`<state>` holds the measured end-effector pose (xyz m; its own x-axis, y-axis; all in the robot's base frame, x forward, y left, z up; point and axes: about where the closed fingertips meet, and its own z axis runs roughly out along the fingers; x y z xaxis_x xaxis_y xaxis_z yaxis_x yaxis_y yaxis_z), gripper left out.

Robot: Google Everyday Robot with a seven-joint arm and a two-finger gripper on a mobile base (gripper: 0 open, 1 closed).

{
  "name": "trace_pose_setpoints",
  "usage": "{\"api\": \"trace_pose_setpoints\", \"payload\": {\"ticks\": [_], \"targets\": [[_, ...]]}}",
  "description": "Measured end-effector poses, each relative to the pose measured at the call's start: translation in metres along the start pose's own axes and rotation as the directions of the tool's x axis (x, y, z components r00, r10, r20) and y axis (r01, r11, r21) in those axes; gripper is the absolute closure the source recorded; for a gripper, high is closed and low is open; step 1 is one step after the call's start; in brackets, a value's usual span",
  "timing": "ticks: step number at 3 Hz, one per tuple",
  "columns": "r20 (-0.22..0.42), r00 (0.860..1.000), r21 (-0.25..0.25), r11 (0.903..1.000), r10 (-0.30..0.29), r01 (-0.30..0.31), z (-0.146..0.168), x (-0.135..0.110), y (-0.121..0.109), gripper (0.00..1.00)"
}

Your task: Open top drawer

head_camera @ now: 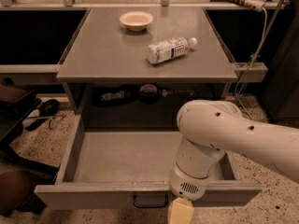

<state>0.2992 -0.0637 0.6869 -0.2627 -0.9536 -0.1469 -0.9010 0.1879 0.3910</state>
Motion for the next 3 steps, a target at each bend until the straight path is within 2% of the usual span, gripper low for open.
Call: {"api": "trace_pose_setpoints", "payload": {"ticks": [2,3], "targets": [[0.019,1.000,-0.037,0.9993,0.001,-0.001,0.005,0.003,0.015,0.00],[0.018,1.000,-0.038,0.9993,0.001,-0.001,0.003,0.003,0.017,0.00]]}}
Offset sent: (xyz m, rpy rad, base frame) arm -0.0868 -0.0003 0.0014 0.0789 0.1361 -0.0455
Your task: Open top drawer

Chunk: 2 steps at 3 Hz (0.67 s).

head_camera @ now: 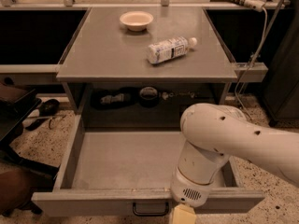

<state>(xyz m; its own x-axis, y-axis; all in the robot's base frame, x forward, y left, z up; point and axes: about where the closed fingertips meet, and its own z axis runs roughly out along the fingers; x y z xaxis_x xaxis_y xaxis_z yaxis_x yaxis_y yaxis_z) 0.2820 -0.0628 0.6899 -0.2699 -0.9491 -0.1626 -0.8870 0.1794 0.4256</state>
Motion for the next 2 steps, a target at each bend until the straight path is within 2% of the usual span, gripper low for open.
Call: {"api": "trace_pose_setpoints", "payload": {"ticks": [1,2], "targets": [[-0.015,0.999,-0.030,0.9990,0.033,-0.033,0.0036,0.0088,0.0219,0.00],[-0.015,1.000,-0.040,0.9989,0.021,-0.022,0.0031,0.0108,0.0268,0.00]]}}
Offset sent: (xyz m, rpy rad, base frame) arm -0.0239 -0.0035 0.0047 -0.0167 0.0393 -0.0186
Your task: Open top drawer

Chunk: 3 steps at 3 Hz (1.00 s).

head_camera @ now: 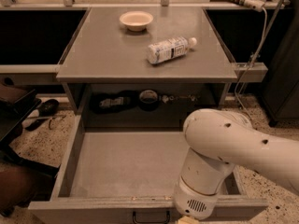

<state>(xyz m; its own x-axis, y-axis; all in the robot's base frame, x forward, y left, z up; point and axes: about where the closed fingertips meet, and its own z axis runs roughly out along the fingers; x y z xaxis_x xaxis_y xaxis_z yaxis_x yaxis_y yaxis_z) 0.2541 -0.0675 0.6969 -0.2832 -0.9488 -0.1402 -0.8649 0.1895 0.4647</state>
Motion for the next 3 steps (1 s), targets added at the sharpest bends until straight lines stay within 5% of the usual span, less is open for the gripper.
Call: {"api": "trace_pose_setpoints", "payload": {"ticks": [3], "targets": [[-0.043,0.999,0.008,0.9998,0.019,-0.019,-0.015,0.016,0.084,0.00]]}}
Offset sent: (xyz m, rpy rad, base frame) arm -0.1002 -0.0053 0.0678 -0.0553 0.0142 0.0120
